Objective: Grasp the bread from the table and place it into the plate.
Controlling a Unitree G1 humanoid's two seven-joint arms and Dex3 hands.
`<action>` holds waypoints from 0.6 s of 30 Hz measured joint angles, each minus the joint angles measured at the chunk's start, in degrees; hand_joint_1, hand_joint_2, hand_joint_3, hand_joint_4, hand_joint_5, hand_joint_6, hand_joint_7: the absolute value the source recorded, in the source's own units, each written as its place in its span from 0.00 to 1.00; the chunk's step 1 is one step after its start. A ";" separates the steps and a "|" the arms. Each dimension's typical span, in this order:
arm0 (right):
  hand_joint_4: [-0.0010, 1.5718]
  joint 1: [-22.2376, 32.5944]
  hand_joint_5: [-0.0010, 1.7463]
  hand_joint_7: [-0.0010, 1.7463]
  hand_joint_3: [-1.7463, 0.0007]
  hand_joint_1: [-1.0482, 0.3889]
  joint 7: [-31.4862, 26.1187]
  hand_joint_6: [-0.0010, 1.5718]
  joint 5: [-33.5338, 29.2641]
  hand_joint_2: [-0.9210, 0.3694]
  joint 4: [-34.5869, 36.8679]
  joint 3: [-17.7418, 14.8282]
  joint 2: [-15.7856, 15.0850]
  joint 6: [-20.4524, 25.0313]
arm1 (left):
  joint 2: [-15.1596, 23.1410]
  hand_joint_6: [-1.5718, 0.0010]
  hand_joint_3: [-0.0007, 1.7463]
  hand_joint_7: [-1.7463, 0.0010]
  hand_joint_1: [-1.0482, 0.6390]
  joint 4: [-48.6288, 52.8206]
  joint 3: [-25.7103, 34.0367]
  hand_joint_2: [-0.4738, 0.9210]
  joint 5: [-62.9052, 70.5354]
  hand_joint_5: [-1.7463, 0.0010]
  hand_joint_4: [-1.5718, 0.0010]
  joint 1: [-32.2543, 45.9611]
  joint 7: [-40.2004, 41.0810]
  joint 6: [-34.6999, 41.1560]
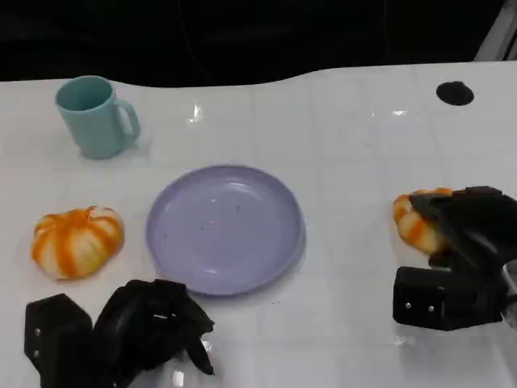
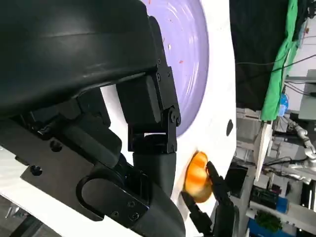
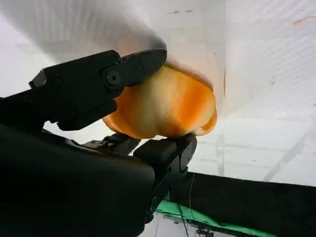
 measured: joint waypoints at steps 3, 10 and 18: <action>0.59 -0.72 0.92 0.05 0.98 0.59 -3.47 0.74 1.32 0.02 2.30 -0.05 0.12 -2.59 | 0.00 0.00 0.00 0.69 0.00 -0.04 0.01 0.91 0.00 0.52 0.00 0.03 0.00 0.00; 0.55 -1.86 1.00 0.72 0.88 0.61 -9.36 0.54 1.91 0.04 6.13 1.05 0.14 -6.59 | 0.00 0.00 0.00 0.68 0.00 -0.92 -0.01 0.91 0.02 0.52 0.00 0.11 0.06 0.22; 0.55 -2.02 1.00 0.98 0.55 0.61 -14.07 0.42 1.99 0.28 8.11 1.48 0.25 -8.50 | -0.01 0.00 0.00 0.68 0.00 -0.99 0.02 0.91 0.03 0.52 0.00 0.12 0.07 0.36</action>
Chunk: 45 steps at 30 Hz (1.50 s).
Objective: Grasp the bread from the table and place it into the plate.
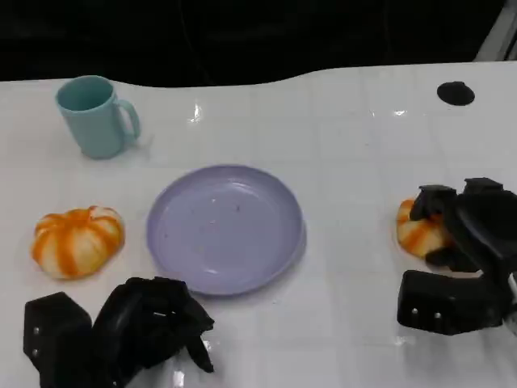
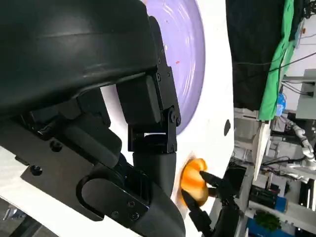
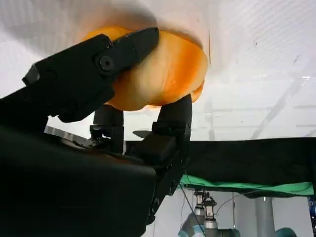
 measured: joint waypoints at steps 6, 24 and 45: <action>0.55 0.02 1.00 1.00 0.47 0.60 -2.38 0.42 0.00 0.34 0.13 0.39 0.01 -1.03 | 0.00 0.00 0.00 0.68 0.00 0.12 0.02 0.91 0.00 0.52 0.00 0.00 0.00 -0.02; 0.64 4.14 1.00 1.00 0.17 0.66 0.07 0.49 7.57 0.51 -16.11 -3.56 3.28 -8.28 | 0.05 0.00 0.00 0.68 0.00 0.29 -0.18 0.91 0.42 0.51 0.01 0.15 0.17 -0.31; 0.61 -2.30 1.00 0.93 0.21 0.65 4.72 0.51 6.55 0.54 -15.76 -1.07 13.73 -9.75 | -0.17 0.00 0.00 0.70 0.00 0.54 -0.38 0.89 0.24 0.52 0.01 0.19 -0.22 -0.55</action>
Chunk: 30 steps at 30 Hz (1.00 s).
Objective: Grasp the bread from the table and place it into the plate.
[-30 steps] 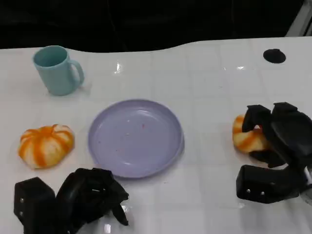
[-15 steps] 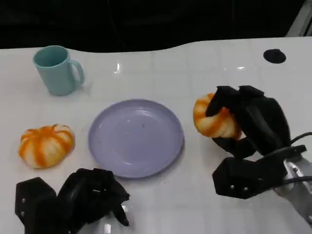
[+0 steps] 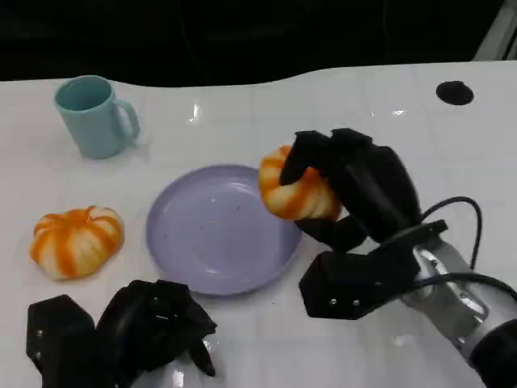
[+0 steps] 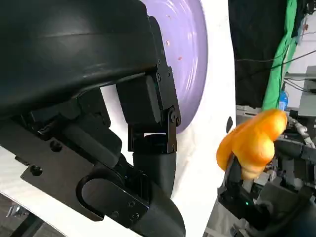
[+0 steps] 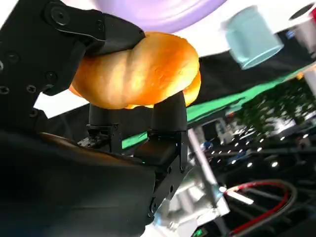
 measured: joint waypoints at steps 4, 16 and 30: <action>0.61 -1.68 1.00 0.96 0.23 0.66 0.52 0.49 -0.01 0.52 2.78 0.66 2.31 0.11 | -0.01 0.00 0.00 0.69 0.00 0.00 -0.02 0.90 0.01 0.52 0.00 0.00 0.01 0.01; 0.55 -7.41 1.00 0.74 0.33 0.61 -0.17 0.53 -0.16 0.42 12.41 2.72 8.62 -0.22 | -0.09 0.00 0.00 0.69 0.00 -0.23 -0.62 0.90 0.16 0.52 0.00 0.11 0.19 0.06; 0.01 -7.57 0.18 0.00 0.92 0.33 15.60 0.15 2.62 0.00 11.74 3.18 7.47 -1.66 | -0.16 0.00 0.00 0.69 0.00 -0.47 -0.80 0.90 0.34 0.52 0.00 0.30 0.36 0.05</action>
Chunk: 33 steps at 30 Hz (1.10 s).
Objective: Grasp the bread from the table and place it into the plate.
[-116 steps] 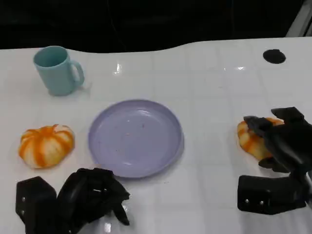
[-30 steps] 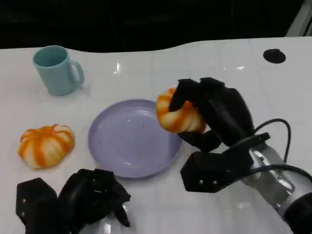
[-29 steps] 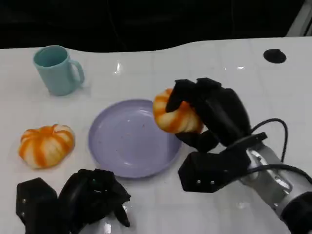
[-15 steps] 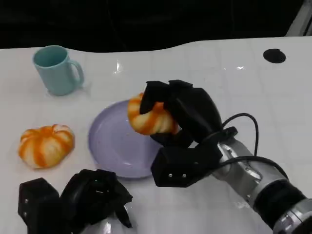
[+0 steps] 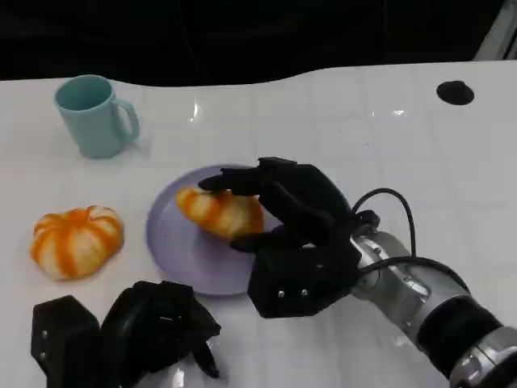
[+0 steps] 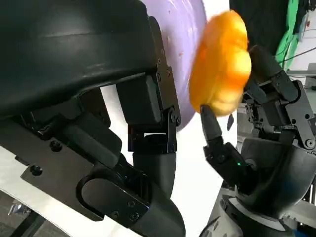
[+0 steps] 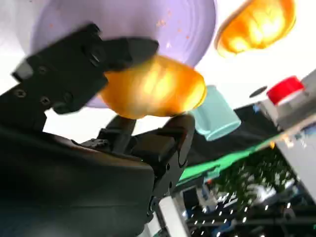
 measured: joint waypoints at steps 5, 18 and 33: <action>0.00 1.24 0.17 0.00 0.87 0.26 5.56 0.12 1.39 0.00 -4.81 -0.53 -1.50 1.67 | 0.00 0.00 0.00 0.69 0.00 0.07 0.04 0.90 -0.03 0.52 0.00 0.00 -0.02 -0.13; 0.01 9.42 0.22 0.01 0.87 0.27 11.25 0.14 4.46 0.00 -17.39 -1.70 -6.12 2.44 | 0.00 0.00 0.01 0.70 0.00 0.45 0.02 0.90 0.06 0.52 0.00 -0.14 -0.01 -0.20; 0.20 22.17 0.51 0.13 0.91 0.44 9.47 0.38 9.60 0.00 -28.29 -8.24 -11.63 -6.66 | -0.02 0.00 0.00 0.69 0.00 0.22 -0.12 0.90 0.15 0.52 0.00 -0.17 0.37 -0.31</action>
